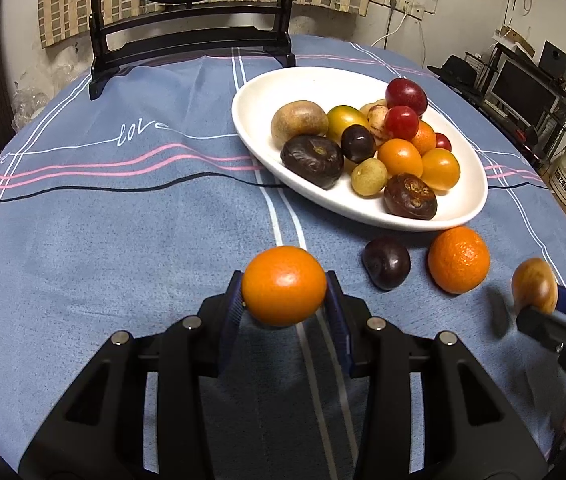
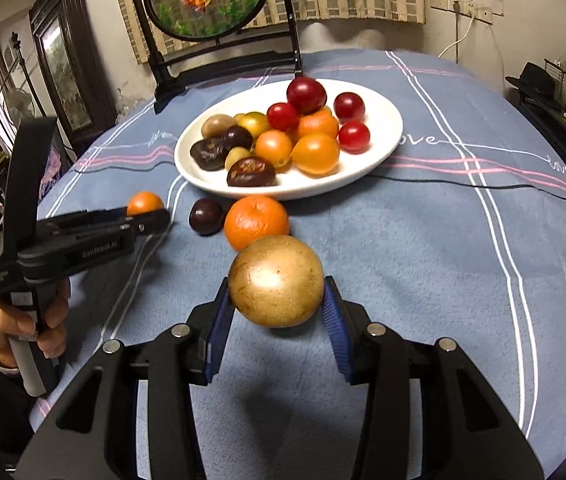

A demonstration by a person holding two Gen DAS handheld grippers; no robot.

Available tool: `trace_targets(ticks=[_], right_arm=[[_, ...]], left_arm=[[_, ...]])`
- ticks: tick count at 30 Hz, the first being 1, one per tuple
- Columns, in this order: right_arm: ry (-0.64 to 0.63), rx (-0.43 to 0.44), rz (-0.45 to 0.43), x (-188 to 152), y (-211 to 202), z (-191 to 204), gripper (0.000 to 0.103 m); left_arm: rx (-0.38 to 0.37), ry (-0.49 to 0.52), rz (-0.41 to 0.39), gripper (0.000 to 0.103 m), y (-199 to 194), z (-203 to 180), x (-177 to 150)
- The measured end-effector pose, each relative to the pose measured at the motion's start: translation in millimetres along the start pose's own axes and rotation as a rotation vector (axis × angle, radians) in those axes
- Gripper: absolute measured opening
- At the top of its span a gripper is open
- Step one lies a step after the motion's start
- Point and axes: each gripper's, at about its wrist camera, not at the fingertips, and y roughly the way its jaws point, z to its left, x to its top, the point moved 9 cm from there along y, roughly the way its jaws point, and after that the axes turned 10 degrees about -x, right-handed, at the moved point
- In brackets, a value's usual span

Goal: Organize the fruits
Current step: 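Carry the mandarin and potato onto the plate and open both grippers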

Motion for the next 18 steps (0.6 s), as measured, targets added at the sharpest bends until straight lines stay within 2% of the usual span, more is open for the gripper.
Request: trace_targets(ticks=[5, 12, 18], right_arm=[[0.016, -0.005, -0.048, 22.7, -5.6, -11.3, 0.044], [0.007, 0.024, -0.097, 62.4, -6.1, -11.2, 0.044], [-0.021, 0.016, -0.130, 92.3, -1.2, -9.9, 0.044]], left_arm=[[0.006, 0.015, -0.011, 0.041, -10.6, -6.3, 9.9], [0.011, 0.073, -0.050, 0.041, -25.5, -28.7, 52.1], [-0.003, 0.021, -0.066, 0.041, -16.6, -34.3, 86.1]])
